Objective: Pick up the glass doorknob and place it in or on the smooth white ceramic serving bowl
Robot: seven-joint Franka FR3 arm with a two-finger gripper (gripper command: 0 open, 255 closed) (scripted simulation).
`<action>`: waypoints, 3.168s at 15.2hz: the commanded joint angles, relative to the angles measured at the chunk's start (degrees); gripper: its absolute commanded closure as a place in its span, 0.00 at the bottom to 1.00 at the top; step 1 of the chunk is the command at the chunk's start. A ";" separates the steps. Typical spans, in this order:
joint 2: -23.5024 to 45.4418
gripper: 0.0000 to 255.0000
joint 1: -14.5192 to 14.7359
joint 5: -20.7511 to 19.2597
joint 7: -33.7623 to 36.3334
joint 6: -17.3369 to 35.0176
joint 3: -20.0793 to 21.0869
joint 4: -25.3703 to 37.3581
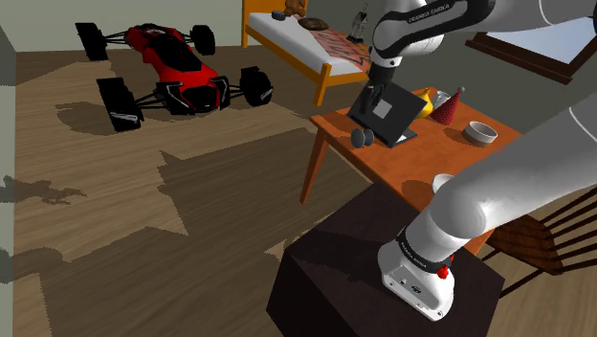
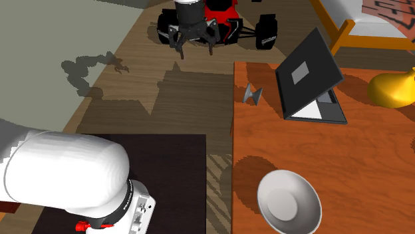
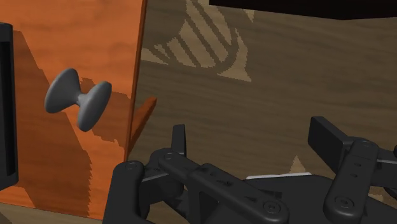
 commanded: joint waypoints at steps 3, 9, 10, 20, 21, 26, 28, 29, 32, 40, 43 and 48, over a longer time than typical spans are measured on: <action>8.82 0.00 -0.54 2.86 -4.67 5.11 -2.99 3.71; 22.52 0.00 -2.89 10.15 -13.19 10.48 -5.38 11.11; 24.85 0.00 -3.56 11.54 -14.62 11.07 -5.41 12.61; 47.61 0.00 -13.25 22.55 -25.30 12.38 -2.05 31.95; 49.88 0.00 -14.30 23.24 -25.94 12.10 -1.61 34.36; 57.81 0.00 -17.81 25.13 -27.57 11.18 -0.08 42.88; 58.84 0.00 -18.05 25.43 -27.74 12.13 0.20 42.96; 59.37 0.00 -18.17 25.58 -27.83 12.60 0.34 43.01; 61.31 0.00 -18.62 26.10 -28.12 14.21 0.86 43.34; 61.31 0.00 -18.62 26.10 -28.12 14.21 0.87 43.34; 61.30 1.00 -18.62 26.10 -28.12 14.21 0.87 43.33; 61.31 1.00 -18.64 26.10 -28.13 14.19 0.86 43.36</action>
